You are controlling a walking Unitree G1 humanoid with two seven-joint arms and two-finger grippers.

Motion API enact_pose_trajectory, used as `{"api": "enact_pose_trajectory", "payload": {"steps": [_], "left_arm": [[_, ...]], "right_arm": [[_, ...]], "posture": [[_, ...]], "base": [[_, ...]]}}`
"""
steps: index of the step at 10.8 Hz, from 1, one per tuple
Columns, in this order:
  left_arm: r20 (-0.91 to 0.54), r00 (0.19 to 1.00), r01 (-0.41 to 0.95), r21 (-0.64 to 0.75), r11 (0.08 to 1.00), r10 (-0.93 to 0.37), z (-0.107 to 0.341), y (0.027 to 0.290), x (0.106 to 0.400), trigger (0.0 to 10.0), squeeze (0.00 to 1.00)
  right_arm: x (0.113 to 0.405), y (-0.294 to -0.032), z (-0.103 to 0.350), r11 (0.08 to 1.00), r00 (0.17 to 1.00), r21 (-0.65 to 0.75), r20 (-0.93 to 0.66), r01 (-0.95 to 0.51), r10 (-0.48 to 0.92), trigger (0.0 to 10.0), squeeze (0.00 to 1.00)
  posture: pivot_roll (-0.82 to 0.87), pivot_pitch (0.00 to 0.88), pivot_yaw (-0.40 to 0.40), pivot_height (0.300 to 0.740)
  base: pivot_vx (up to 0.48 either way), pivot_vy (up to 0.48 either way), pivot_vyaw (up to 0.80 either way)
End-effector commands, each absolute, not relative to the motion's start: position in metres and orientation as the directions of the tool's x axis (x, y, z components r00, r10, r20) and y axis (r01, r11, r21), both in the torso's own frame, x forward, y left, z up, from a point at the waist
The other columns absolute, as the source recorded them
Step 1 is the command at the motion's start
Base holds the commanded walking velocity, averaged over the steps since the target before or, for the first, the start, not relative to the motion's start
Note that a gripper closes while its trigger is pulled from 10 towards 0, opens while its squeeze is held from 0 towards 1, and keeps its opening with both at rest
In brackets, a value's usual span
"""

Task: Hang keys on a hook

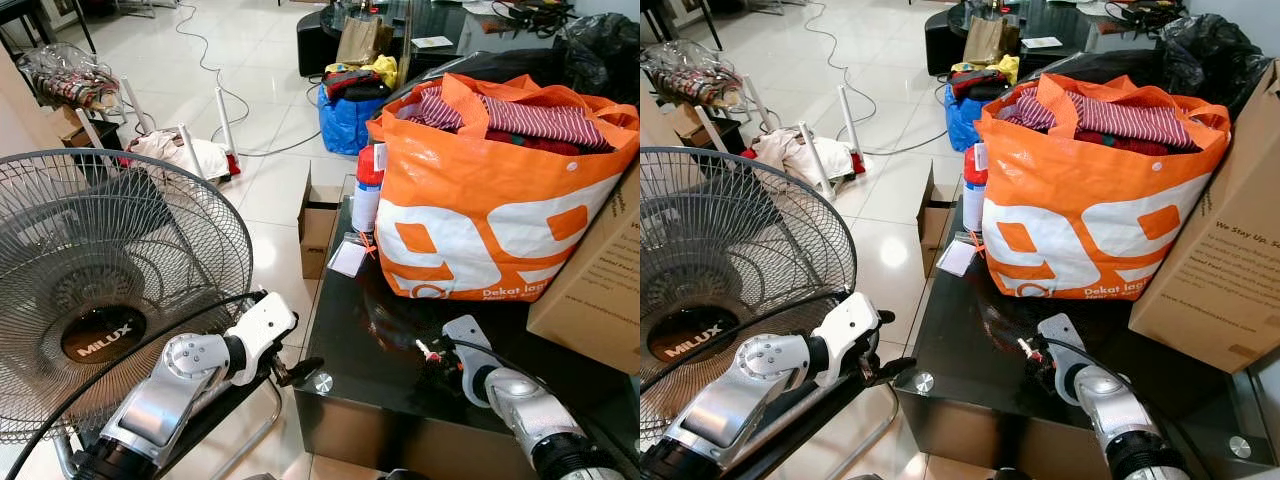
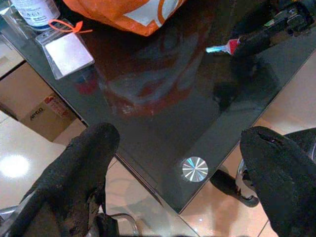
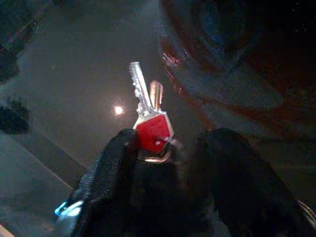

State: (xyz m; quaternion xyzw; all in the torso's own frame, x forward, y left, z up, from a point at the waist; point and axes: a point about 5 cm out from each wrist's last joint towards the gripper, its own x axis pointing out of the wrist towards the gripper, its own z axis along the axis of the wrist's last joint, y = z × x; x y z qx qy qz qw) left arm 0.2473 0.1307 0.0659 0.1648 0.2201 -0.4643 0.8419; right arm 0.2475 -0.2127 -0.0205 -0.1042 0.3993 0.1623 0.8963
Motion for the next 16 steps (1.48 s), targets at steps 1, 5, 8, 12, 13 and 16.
{"api": "enact_pose_trajectory", "payload": {"steps": [1,5,8,12,13,16], "left_arm": [[-0.528,0.472,0.858,0.093,0.505,-0.706,0.068,0.13,0.251,10.0,0.0],[-0.526,0.473,0.859,0.095,0.504,-0.707,0.067,0.13,0.25,10.0,0.0],[-0.523,0.475,0.858,0.098,0.504,-0.708,0.067,0.13,0.25,10.0,0.0],[-0.519,0.48,0.856,0.1,0.507,-0.708,0.068,0.129,0.251,10.0,0.0],[-0.518,0.48,0.856,0.1,0.508,-0.708,0.068,0.129,0.251,10.0,0.0],[-0.504,0.508,0.842,0.119,0.527,-0.698,0.071,0.13,0.254,10.0,0.0]], "right_arm": [[0.25,-0.216,-0.019,0.923,0.629,-0.062,-0.749,-0.381,0.209,0.0,0.0],[0.246,-0.219,-0.022,0.92,0.615,-0.058,-0.76,-0.387,0.211,0.0,0.0],[0.246,-0.22,-0.021,0.921,0.621,-0.056,-0.755,-0.384,0.213,0.0,0.0],[0.237,-0.223,-0.021,0.918,0.618,-0.013,-0.743,-0.397,0.257,0.0,0.0],[0.236,-0.222,-0.019,0.916,0.625,0.0,-0.731,-0.401,0.274,0.0,0.0],[0.232,-0.214,-0.008,0.936,0.728,0.046,-0.616,-0.348,0.301,0.0,0.0]], "posture": [[-0.15,0.0,0.059,0.74],[-0.15,0.0,0.056,0.74],[-0.15,0.0,0.053,0.74],[-0.15,0.0,0.051,0.74],[-0.15,0.0,0.051,0.74],[-0.14,0.0,0.048,0.74]], "base": [[0.0,0.0,0.0],[0.0,0.0,0.0],[0.0,0.0,0.0],[0.0,0.0,0.0],[0.0,0.0,0.0],[0.0,0.0,0.0]]}}
